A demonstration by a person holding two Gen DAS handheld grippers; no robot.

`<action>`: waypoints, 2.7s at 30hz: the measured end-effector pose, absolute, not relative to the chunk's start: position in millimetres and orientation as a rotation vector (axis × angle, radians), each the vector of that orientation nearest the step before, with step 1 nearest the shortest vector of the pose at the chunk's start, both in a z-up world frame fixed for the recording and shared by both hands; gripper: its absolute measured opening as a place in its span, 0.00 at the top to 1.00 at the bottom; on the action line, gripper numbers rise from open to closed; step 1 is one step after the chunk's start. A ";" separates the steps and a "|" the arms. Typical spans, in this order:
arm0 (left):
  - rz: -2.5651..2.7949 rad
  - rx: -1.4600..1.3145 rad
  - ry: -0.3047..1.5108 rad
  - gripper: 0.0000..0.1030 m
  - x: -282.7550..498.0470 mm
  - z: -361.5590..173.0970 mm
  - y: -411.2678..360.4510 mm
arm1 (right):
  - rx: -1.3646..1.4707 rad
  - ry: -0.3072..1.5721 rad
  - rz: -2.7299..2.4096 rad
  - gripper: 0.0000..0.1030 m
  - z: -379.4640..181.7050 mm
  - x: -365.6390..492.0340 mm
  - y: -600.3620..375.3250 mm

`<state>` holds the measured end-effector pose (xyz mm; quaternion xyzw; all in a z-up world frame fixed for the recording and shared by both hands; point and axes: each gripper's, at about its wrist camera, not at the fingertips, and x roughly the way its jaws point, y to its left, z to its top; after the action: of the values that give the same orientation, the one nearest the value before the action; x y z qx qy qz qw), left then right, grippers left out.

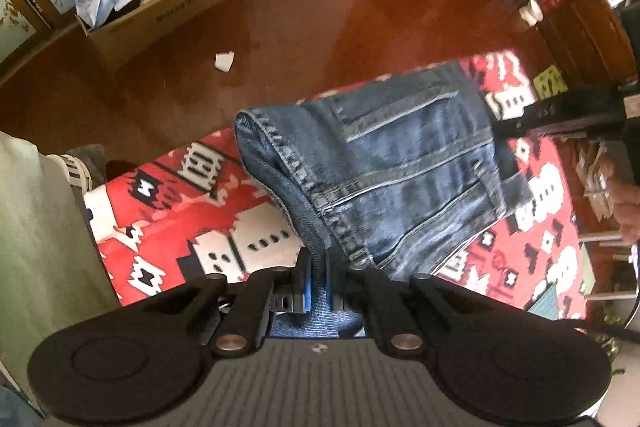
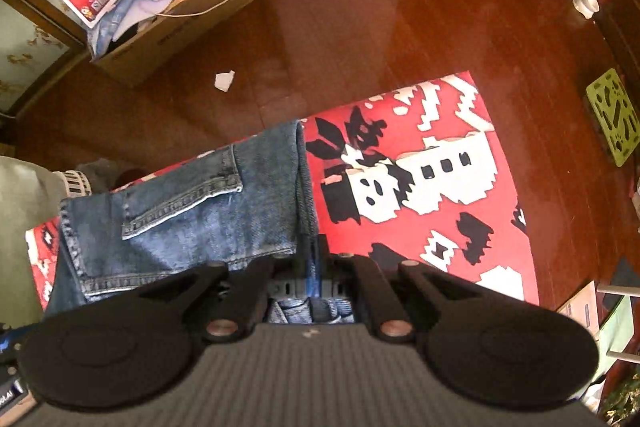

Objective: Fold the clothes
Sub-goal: 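Lift the folded denim shorts off the green mat with both tools, then carry the shorts over the red bed cover and lower them with both tools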

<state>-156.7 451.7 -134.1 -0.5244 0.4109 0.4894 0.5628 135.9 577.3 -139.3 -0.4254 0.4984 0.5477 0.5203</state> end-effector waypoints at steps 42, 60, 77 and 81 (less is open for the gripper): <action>0.353 -0.139 1.313 0.77 -173.0 -196.0 362.7 | -0.731 1.138 1.348 0.61 -170.7 -80.5 318.7; 0.291 -0.708 1.206 0.89 -159.2 -152.8 450.8 | -0.637 1.073 1.365 0.79 -163.8 -73.7 334.5; 0.263 -0.805 1.244 0.97 -180.1 -154.6 426.5 | -0.627 1.127 1.391 1.00 -159.0 -70.3 341.6; 0.296 -0.810 1.242 0.97 -190.4 -152.9 424.1 | -0.678 1.179 1.374 1.00 -169.4 -81.0 320.5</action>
<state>-190.4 424.1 -152.9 -0.3676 0.5634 0.1344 0.7276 -81.0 320.5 -169.4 -0.2888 0.5019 0.5850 0.5679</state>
